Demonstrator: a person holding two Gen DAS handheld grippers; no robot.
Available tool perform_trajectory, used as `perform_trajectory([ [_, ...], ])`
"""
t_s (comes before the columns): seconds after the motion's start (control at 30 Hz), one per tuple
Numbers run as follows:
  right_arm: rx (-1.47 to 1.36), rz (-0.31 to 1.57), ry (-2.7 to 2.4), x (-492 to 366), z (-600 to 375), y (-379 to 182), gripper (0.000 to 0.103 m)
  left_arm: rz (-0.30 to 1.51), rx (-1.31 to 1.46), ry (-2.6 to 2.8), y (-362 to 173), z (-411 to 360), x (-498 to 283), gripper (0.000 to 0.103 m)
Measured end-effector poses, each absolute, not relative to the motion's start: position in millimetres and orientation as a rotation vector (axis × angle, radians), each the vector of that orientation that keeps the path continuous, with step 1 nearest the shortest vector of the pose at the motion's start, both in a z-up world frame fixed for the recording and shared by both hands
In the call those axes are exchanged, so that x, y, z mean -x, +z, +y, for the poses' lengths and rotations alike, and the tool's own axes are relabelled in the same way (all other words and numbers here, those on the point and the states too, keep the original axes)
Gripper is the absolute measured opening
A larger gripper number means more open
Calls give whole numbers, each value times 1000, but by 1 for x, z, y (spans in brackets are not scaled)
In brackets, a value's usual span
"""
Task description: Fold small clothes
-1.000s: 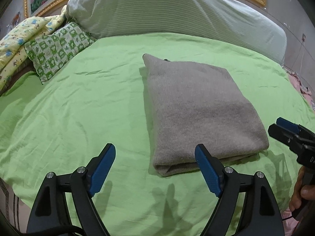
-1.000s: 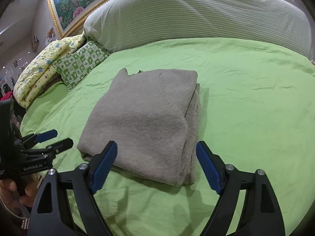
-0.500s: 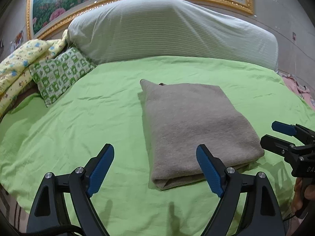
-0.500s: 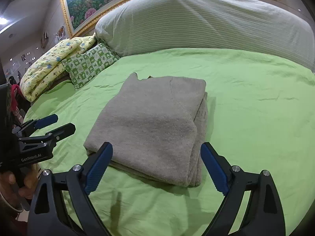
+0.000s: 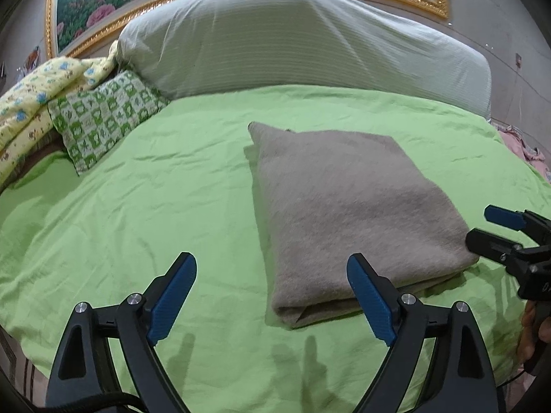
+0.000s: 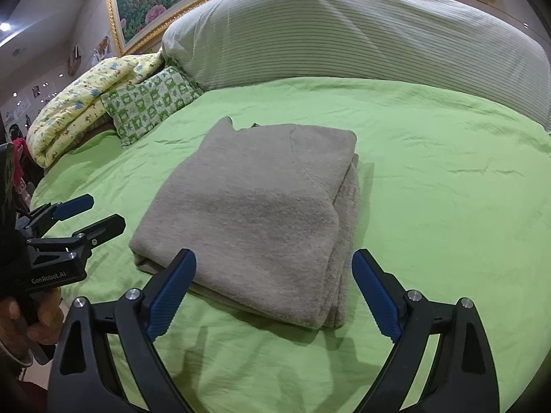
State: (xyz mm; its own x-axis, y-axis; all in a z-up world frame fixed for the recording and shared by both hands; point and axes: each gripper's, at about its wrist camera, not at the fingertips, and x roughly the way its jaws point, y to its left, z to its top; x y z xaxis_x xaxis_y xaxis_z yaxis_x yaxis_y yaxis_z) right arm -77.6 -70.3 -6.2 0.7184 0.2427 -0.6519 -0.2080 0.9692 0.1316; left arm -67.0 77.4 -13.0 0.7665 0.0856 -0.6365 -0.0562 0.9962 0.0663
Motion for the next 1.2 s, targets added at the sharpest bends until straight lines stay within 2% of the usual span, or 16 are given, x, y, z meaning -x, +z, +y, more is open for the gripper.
perform_trajectory([
  [0.3,-29,728,246,88,-68,-4,93,740,-30,47,-19,82,74,90],
  [0.57,-23,744,241,99,-64,-7,98,766,-40,43,-17,72,81,93],
  [1.2,-21,739,239,97,-61,-13,98,768,-31,35,-23,73,70,95],
])
